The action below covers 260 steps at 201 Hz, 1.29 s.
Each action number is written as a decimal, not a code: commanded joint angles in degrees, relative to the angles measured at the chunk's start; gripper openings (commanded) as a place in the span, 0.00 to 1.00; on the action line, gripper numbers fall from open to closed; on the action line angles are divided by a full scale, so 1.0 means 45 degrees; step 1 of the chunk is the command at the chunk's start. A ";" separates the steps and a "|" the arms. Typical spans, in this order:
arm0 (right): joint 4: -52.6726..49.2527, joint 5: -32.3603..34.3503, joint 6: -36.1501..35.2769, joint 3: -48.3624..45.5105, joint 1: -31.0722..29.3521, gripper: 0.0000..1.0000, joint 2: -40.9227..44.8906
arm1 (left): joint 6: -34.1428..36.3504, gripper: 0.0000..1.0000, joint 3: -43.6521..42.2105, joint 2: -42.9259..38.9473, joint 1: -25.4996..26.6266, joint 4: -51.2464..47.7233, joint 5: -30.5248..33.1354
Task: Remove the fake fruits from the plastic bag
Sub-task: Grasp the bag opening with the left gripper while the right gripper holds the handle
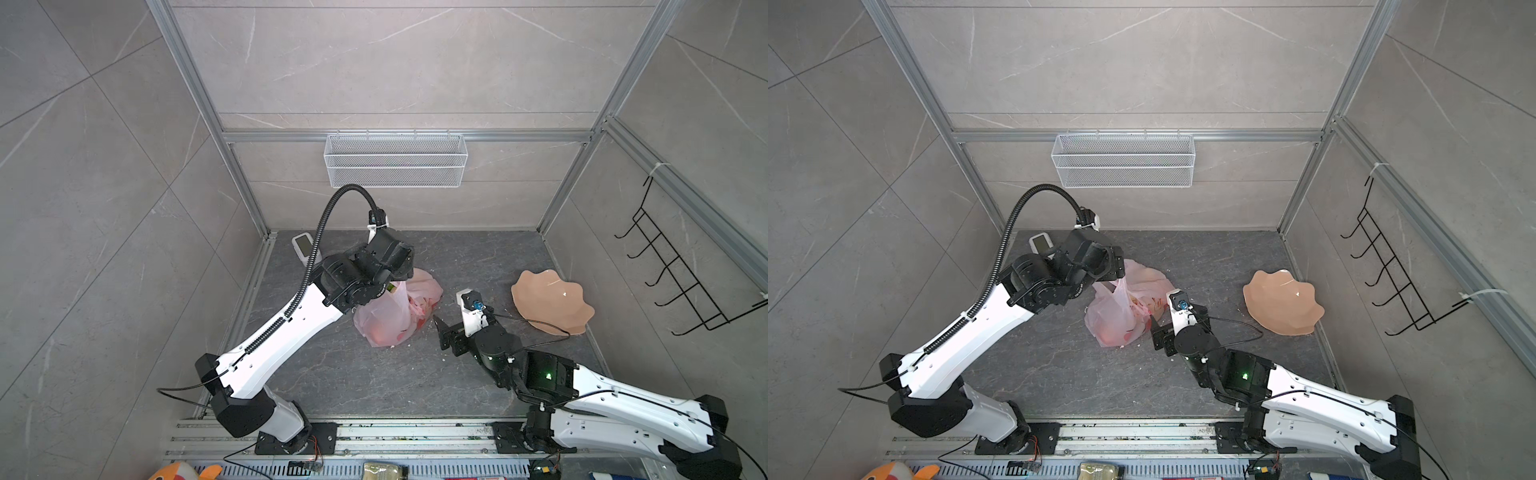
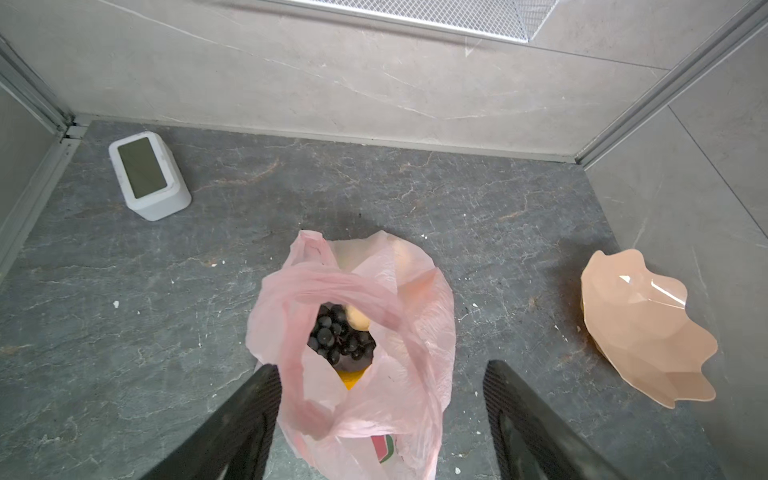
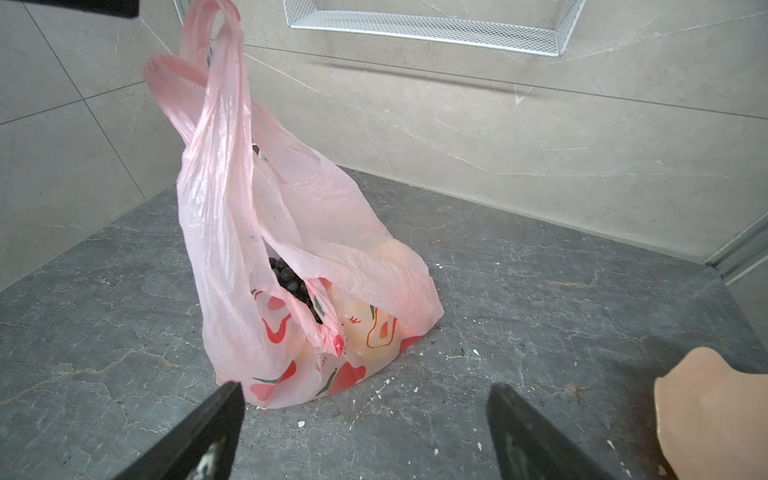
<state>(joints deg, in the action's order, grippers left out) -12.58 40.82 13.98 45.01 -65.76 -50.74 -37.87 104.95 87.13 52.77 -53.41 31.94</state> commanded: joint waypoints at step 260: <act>-0.0478 -0.5190 -0.2108 0.5875 0.1870 0.94 -0.6744 | 0.1887 0.06 -0.7631 -0.6755 -0.0941 0.4622 -0.2511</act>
<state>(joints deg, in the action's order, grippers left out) -12.40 16.99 7.18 66.15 -55.64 -77.06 -31.33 71.61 57.95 48.90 -35.55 18.09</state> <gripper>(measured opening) 0.949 0.066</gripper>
